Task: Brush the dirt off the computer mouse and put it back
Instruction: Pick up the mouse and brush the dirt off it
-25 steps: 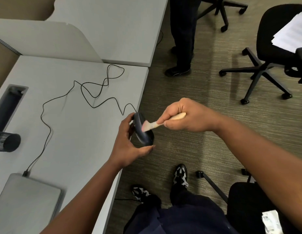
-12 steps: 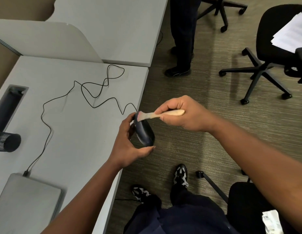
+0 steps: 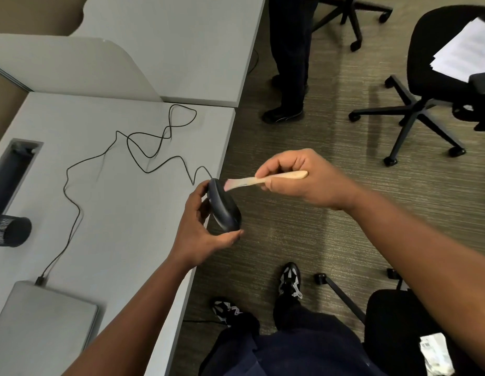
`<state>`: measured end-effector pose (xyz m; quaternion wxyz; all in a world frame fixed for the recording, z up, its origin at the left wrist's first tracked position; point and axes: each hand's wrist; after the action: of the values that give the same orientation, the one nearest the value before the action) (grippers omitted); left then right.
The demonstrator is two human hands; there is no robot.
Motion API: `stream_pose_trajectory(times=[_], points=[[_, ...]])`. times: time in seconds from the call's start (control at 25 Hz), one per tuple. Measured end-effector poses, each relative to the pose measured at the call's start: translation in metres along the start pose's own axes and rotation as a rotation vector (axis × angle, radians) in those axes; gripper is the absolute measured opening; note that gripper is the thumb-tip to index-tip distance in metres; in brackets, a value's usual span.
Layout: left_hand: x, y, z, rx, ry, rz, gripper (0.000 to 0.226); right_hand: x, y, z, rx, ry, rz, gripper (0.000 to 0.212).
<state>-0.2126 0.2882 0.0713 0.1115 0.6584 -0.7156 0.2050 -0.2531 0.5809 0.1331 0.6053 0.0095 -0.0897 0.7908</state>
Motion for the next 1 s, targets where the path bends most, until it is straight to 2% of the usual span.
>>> stream_pose_trajectory(times=[0.2,0.4,0.48,0.64,0.72,0.84,1.0], points=[[-0.002,0.0,-0.002,-0.016,0.015,0.029,0.13,-0.011,-0.001,-0.004,-0.028,-0.036,-0.008,0.017],[0.0,-0.002,-0.002,-0.008,0.016,0.009,0.132,0.002,-0.004,0.001,-0.077,-0.158,0.213,0.012],[-0.001,-0.002,-0.003,-0.009,0.017,0.022,0.131,0.003,-0.003,0.003,-0.055,-0.147,0.177,0.011],[-0.003,-0.001,-0.005,-0.025,0.026,0.039,0.128,-0.008,0.003,0.004,0.037,-0.045,-0.05,0.011],[-0.004,0.0,-0.007,-0.036,0.024,0.043,0.127,-0.014,0.006,0.002,0.033,-0.071,-0.076,0.012],[-0.005,0.001,-0.007,-0.021,0.003,0.011,0.128,-0.017,0.004,-0.002,0.013,-0.097,-0.03,0.013],[-0.003,0.001,-0.004,0.026,-0.018,-0.027,0.134,-0.009,-0.006,-0.004,-0.012,-0.054,0.119,0.016]])
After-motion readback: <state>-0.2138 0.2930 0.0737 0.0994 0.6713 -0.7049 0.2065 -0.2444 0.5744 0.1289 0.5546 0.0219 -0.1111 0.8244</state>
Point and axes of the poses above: each hand's wrist, its own y-axis towards the middle knuckle, its own x-axis out of the back of the hand, z = x × y, and after that the axes turned 12 degrees about -z, right-handed
